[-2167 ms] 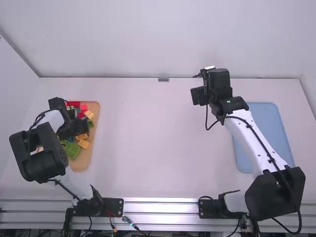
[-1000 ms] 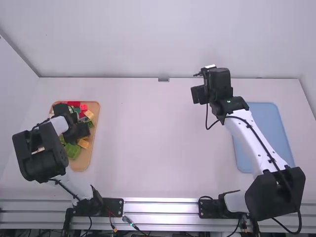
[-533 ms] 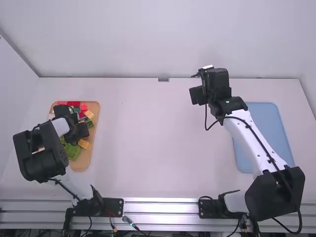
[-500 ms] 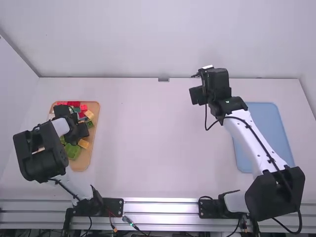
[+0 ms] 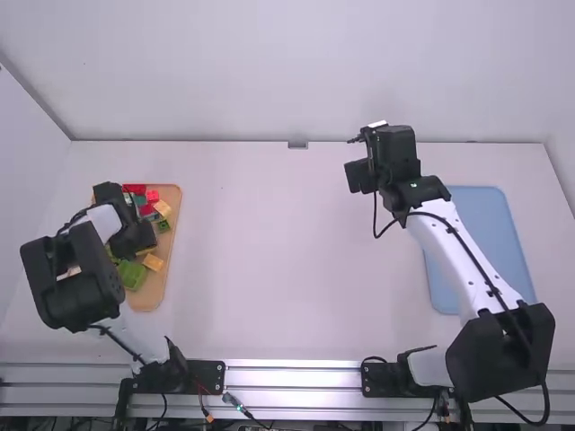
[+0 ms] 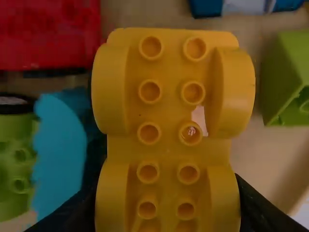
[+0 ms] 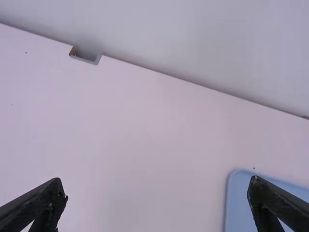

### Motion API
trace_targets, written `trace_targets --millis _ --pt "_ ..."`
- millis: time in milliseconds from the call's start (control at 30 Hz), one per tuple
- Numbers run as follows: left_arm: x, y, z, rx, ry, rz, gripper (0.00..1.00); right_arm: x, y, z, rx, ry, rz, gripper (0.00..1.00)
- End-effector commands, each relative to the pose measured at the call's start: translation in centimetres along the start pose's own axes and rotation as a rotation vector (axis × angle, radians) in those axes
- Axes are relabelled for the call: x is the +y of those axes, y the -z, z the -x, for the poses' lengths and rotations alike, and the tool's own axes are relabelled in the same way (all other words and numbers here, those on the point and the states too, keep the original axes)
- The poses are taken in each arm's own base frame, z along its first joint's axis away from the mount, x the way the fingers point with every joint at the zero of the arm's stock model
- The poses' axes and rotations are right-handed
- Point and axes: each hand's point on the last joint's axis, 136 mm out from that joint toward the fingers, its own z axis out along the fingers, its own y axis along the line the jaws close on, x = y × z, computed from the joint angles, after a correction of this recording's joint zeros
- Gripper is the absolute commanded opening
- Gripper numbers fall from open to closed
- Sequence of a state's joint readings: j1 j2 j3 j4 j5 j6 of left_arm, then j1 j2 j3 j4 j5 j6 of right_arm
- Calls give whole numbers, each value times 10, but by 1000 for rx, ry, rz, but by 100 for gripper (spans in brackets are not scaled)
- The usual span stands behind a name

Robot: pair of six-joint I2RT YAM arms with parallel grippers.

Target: Assemble lego blocks to make yellow taxi

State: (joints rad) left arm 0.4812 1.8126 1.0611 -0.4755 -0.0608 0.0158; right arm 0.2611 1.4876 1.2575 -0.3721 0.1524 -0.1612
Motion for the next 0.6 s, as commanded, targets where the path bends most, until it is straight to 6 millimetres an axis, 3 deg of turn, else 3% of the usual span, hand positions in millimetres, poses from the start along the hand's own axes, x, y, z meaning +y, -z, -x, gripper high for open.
trace_targets --millis 0,133,200,233,267,333,400,567 --pt "-4 22 22 -65 9 26 2 -3 3 13 -22 -5 -8 99" --pt "-34 49 31 -161 -115 19 2 -3 3 12 -21 -6 -8 99" --pt "-61 65 29 -218 -262 5 2 -3 3 12 -21 -5 -8 99" --pt "-93 78 16 -243 -455 -38 2 -3 3 12 -21 -5 -8 99" --pt "-97 80 14 -244 -483 -44 2 -3 3 13 -21 -5 -8 99" --pt "-149 96 -16 -260 -798 -142 2 -3 3 12 -21 2 -8 99" --pt "-185 105 -42 -264 -996 -211 2 -3 3 12 -20 1 -9 99" --pt "-248 114 -97 -267 -1383 -279 2 -9 2 7 -3 -6 -17 99"
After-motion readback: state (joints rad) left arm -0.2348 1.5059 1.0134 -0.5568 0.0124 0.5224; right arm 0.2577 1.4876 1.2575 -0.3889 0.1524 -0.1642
